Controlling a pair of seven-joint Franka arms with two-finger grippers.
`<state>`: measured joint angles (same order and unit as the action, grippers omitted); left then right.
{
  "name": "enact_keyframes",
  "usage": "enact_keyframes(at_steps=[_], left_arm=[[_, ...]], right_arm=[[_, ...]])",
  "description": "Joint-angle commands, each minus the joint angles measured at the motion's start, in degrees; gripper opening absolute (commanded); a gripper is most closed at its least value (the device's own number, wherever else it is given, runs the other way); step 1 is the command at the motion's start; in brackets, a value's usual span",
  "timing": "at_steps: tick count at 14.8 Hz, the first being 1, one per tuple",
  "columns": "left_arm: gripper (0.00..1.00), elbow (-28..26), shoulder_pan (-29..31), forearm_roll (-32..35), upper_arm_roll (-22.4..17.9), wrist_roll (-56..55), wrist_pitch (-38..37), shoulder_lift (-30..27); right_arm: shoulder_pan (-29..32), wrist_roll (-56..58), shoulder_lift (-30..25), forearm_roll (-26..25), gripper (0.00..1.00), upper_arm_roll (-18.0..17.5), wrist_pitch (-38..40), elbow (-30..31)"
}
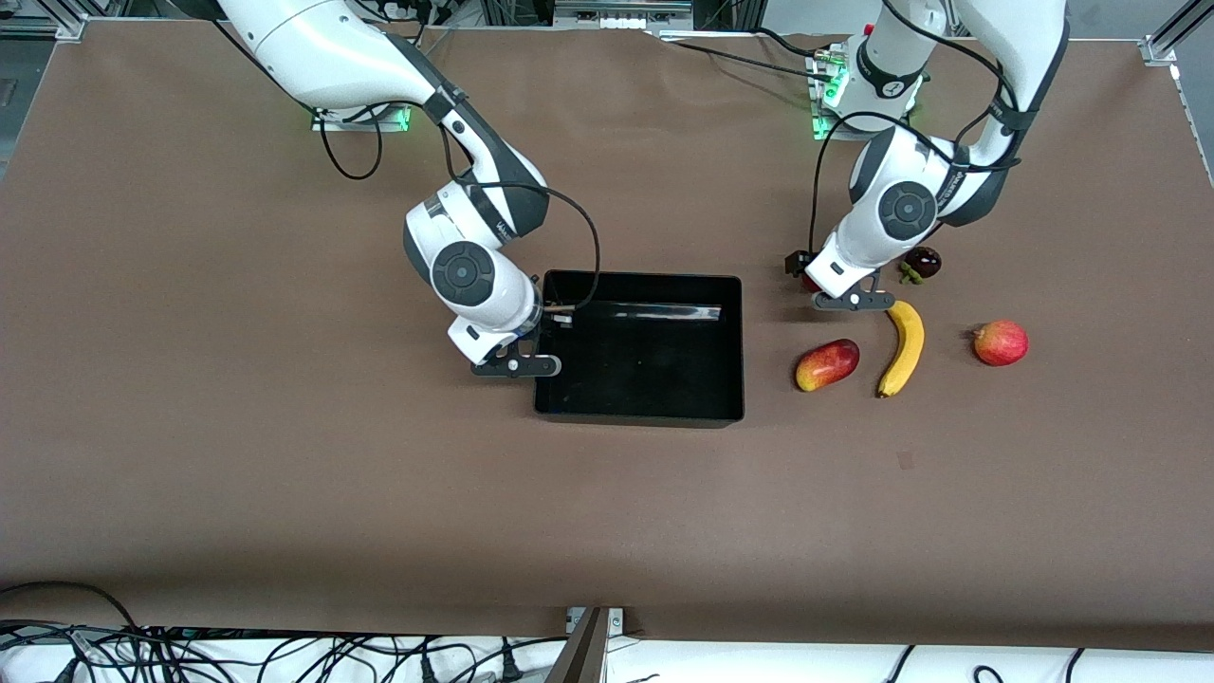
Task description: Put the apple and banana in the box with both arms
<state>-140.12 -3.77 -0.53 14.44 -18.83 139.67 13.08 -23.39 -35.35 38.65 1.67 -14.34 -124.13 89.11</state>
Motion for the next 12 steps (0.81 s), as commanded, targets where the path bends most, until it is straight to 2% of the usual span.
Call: enact_keyframes(at_steps=[1,2,3,4,7,10,11,12], left_arm=[[0.84,-0.8,-0.3,1.8,0.1,-0.2,0.5,1.4],[0.52,-0.6,-0.4,2.9,0.1,-0.2,0.0,1.4],[0.41,0.2,-0.3,4.4,0.1,-0.2,-2.0,1.2],[0.37,1.6,-0.1,5.6,0.1,0.2,-4.6,1.0],[0.37,7.7,0.5,5.8,0.1,0.2,-13.0,0.0],[0.38,20.5,-0.2,5.8,0.2,0.2,-28.2,-0.2],[0.38,24.9,-0.4,5.8,0.4,0.2,-32.2,0.3],[0.38,28.3,-0.6,5.6,0.5,0.2,-34.8,0.5]], right_arm=[[-1.7,-3.2,1.2,-0.9,0.0,-0.3,1.0,-2.7],[-2.4,-3.8,1.3,-0.9,0.0,-0.3,1.0,-3.2],[-2.8,-4.2,1.6,-0.9,0.0,-0.3,1.0,-3.6],[-3.5,-4.7,1.8,-0.9,0.0,-0.3,0.9,-3.7],[-4.8,-5.6,2.3,-1.0,0.0,-0.3,-0.1,-3.8],[-5.3,-6.6,2.9,-1.1,0.0,-0.3,-0.7,-3.7],[-5.2,-6.6,2.9,-1.3,0.24,-0.3,-1.3,-3.7],[-5.2,-6.6,2.9,-1.4,0.83,-0.3,-1.5,-3.7]])
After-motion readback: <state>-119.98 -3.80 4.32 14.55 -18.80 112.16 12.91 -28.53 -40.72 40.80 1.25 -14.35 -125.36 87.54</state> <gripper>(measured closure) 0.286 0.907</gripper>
